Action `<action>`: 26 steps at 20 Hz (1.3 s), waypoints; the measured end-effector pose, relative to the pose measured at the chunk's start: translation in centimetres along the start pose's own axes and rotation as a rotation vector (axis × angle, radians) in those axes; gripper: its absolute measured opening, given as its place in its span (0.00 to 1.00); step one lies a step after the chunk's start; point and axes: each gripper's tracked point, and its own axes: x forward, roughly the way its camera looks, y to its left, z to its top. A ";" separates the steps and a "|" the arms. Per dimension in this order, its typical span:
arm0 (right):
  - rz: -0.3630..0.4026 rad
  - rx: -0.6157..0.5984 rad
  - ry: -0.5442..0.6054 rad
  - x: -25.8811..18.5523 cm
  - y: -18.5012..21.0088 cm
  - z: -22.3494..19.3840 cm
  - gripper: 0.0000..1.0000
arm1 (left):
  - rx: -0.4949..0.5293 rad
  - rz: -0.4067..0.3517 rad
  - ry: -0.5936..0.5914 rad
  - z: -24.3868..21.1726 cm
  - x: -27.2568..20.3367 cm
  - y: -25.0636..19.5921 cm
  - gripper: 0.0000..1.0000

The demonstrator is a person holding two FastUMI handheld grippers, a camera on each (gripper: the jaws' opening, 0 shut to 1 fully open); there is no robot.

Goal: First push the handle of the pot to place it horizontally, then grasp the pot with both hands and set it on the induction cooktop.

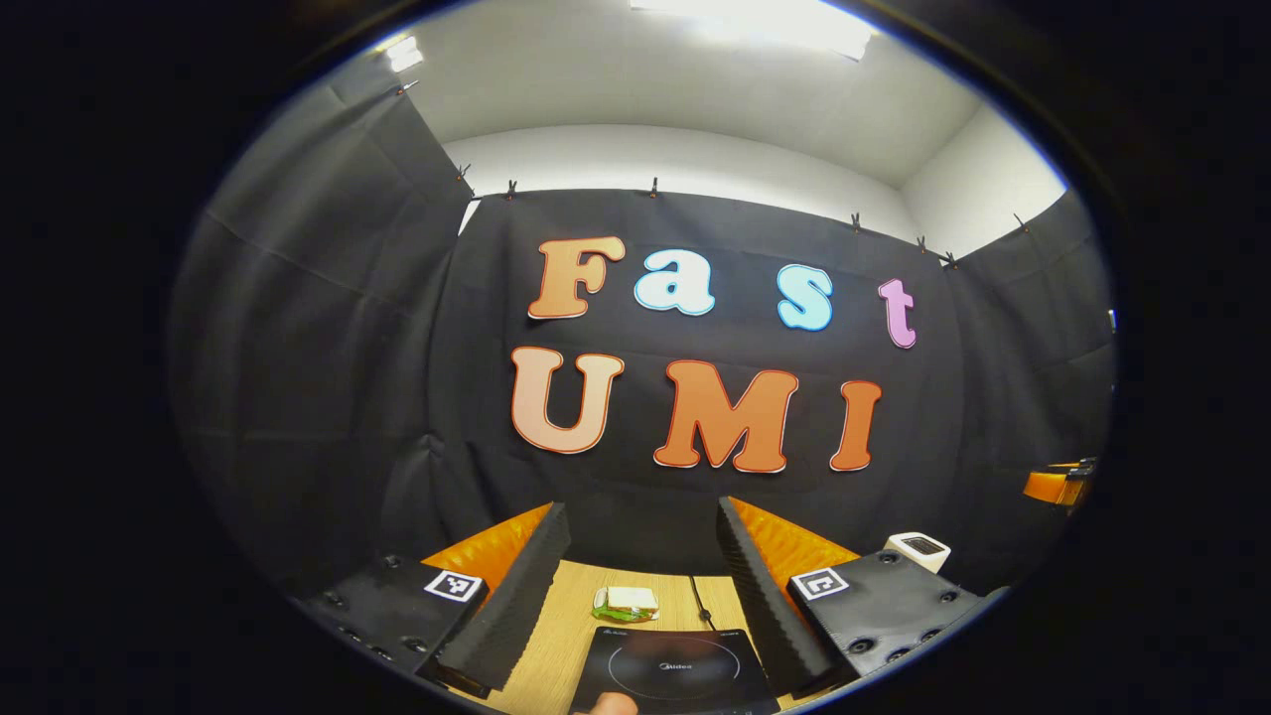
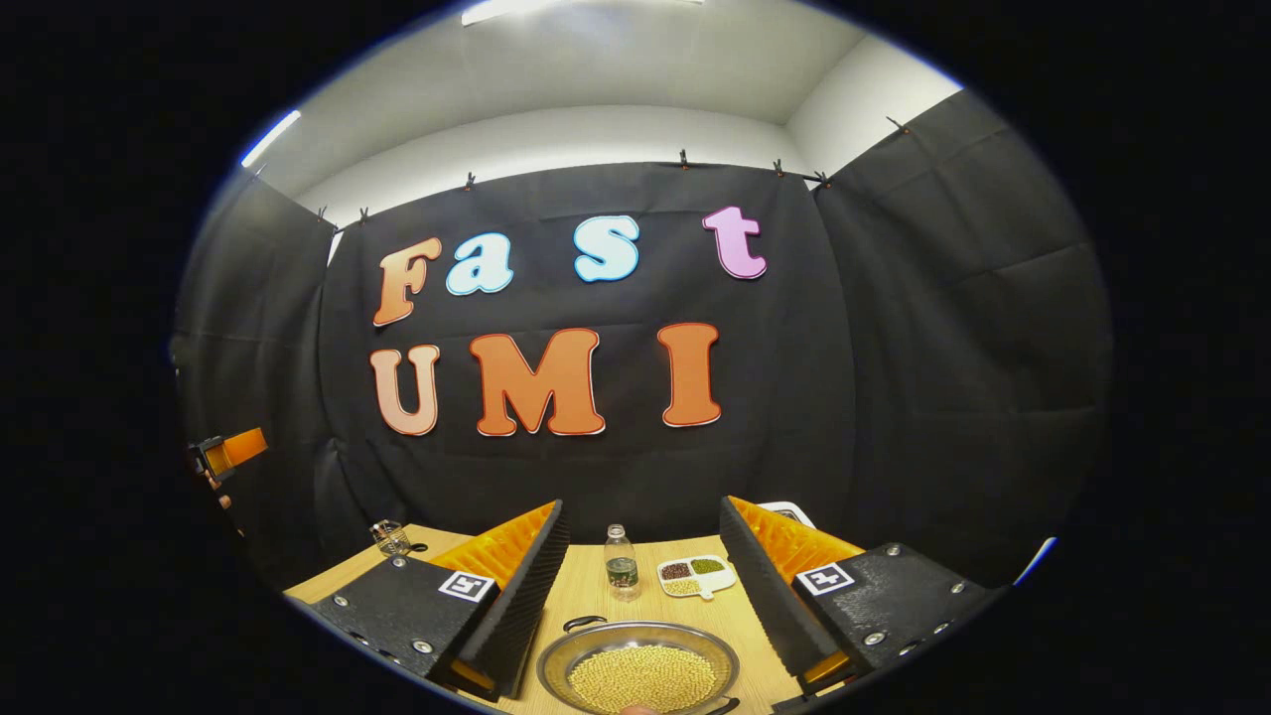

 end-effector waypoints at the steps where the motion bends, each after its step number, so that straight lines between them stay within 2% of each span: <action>1: -0.001 0.002 0.001 -0.1 0.0 0.0 0.95 | 0.000 0.000 0.002 0.0 0.0 0.0 0.96; 11: -0.006 0.021 0.021 -0.2 -0.9 -1.1 0.92 | 0.008 0.003 -0.001 0.5 -0.7 -0.2 0.98; 12: 0.001 0.024 0.027 -0.2 -0.8 -1.2 0.82 | 0.008 0.004 -0.001 0.5 -0.8 -0.2 0.98; 13: 0.006 0.029 0.030 -0.2 -0.8 -1.4 0.84 | 0.008 0.005 -0.002 0.6 -0.9 -0.2 0.96; 14: 0.011 0.033 0.034 -0.2 -0.9 -1.6 0.72 | 0.009 0.005 -0.001 0.5 -0.9 -0.3 0.97; 15: 0.014 0.034 0.034 -0.3 -0.9 -1.6 0.73 | 0.010 0.004 0.000 0.5 -0.9 -0.3 0.98; 18: 0.003 0.019 0.030 -0.4 -1.5 -1.9 0.50 | 0.010 0.003 0.000 0.6 -1.1 -0.5 0.97; 19: -0.004 0.013 0.028 -0.4 -1.8 -1.9 0.49 | 0.010 0.004 0.000 0.7 -1.1 -0.5 0.98; 20: -0.007 0.008 0.027 -0.5 -1.9 -2.0 0.39 | 0.010 0.004 0.001 0.7 -1.1 -0.4 0.98; 22: -0.013 0.000 0.033 -0.6 -2.0 -2.4 0.34 | 0.010 0.004 0.001 0.8 -1.2 -0.5 0.98; 23: -0.017 -0.004 0.036 -0.6 -2.1 -2.5 0.27 | 0.010 0.004 0.001 0.7 -1.2 -0.6 0.97; 24: -0.022 -0.008 0.037 -0.7 -2.3 -2.7 0.28 | 0.010 0.003 0.001 0.7 -1.2 -0.6 0.98; 26: -0.033 -0.016 0.045 -0.7 -2.6 -3.3 0.19 | 0.010 0.001 0.002 0.6 -1.4 -0.6 0.97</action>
